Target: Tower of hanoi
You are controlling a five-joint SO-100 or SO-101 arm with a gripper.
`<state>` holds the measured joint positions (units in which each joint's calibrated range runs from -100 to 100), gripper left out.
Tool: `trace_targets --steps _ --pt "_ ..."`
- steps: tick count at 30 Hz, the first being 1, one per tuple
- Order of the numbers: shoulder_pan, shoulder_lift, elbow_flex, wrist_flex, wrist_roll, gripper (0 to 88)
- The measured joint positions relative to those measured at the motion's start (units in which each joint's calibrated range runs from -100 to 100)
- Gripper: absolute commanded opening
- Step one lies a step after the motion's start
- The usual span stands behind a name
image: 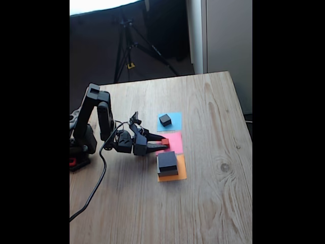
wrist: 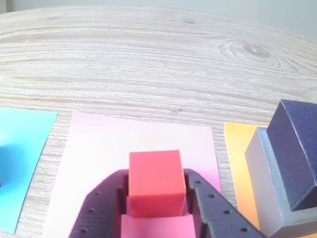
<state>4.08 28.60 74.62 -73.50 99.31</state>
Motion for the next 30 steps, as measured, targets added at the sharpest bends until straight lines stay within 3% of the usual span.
trace_targets --steps 9,17,24,30 --pt "-0.5 -0.9 0.7 0.6 0.0 5.4" --pt "-2.1 -17.3 5.8 13.1 0.0 5.6" --pt "-2.5 -39.9 3.8 40.6 -3.0 6.1" --pt "-3.0 -54.6 -11.3 75.5 -8.5 5.8"
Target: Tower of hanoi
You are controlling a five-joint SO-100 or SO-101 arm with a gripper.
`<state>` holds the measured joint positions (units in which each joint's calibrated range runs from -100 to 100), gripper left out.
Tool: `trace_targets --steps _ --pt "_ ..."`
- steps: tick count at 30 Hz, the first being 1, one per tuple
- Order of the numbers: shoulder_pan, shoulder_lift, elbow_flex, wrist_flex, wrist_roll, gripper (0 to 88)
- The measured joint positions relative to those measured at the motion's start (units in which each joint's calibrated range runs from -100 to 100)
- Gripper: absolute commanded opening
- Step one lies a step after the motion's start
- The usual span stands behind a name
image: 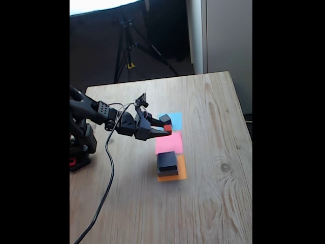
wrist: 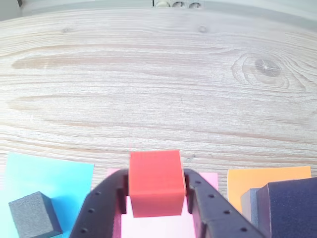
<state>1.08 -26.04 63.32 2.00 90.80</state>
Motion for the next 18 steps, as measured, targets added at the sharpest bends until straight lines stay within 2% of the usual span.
trace_targets --steps 5,9,18 --pt "-1.7 -6.1 -19.4 32.0 -3.8 5.5" --pt "-3.3 -8.0 -36.8 53.1 -5.2 5.5" --pt "-8.1 -9.4 -70.8 84.5 -5.0 5.4"
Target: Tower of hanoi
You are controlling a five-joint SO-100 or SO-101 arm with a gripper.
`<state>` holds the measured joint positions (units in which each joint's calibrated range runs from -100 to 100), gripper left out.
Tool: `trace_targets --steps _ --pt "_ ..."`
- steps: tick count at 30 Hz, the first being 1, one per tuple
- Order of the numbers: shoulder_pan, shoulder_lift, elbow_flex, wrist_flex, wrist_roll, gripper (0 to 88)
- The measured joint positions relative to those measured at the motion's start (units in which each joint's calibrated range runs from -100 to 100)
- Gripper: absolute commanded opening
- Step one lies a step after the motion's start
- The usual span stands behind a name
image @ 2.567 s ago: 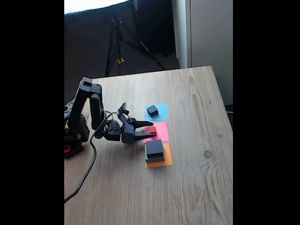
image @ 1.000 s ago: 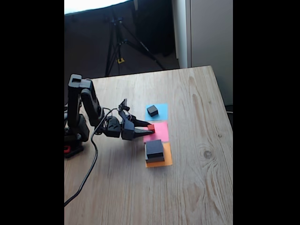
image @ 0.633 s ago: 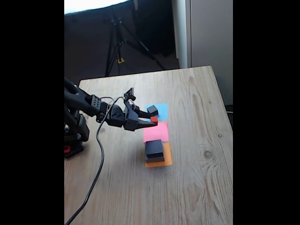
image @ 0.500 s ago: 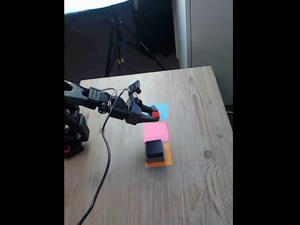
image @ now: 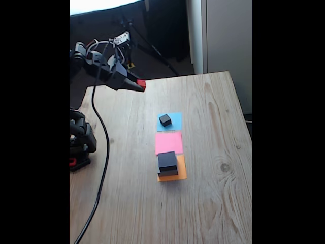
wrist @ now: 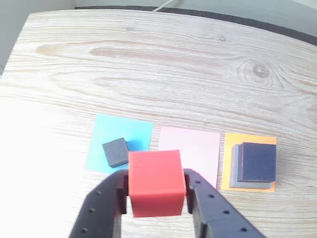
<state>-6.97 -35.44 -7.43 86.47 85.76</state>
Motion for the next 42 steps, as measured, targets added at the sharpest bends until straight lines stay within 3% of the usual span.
trace_targets --steps 6,13,17,24,28,32,42 --pt "-5.0 -3.1 -12.6 11.0 0.0 5.6" --pt "-8.8 -7.8 -0.1 8.0 0.0 5.8" --pt "-9.4 -13.4 18.3 -3.6 1.0 6.0" --pt "-9.9 -23.5 52.5 -28.3 8.5 6.0" --pt "-10.3 -24.4 69.1 -45.8 12.3 6.1" --pt "-10.3 -21.2 83.4 -65.7 13.2 6.1" --pt "-11.8 -4.4 90.6 -95.7 13.2 6.8"
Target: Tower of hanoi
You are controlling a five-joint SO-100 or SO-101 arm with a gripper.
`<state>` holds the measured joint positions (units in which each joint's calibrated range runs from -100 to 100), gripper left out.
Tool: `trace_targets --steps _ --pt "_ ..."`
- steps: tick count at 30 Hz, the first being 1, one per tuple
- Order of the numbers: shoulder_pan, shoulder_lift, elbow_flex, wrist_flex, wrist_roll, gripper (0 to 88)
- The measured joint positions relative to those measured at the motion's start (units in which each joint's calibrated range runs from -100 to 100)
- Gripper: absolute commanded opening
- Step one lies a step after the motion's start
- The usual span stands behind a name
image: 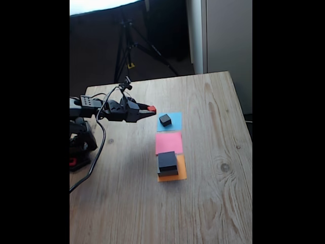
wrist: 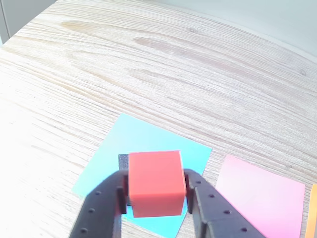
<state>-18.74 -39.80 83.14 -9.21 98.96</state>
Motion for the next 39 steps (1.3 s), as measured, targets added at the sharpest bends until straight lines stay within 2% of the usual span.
trace_targets --steps 10,19,26,39 --pt "0.0 22.5 -2.3 -20.8 0.0 7.5" --pt "0.0 35.1 -6.8 -31.1 0.0 7.5" --pt "-1.7 41.9 -8.7 -36.7 0.0 7.5" --pt "-2.2 48.7 -13.6 -39.2 0.0 7.6"
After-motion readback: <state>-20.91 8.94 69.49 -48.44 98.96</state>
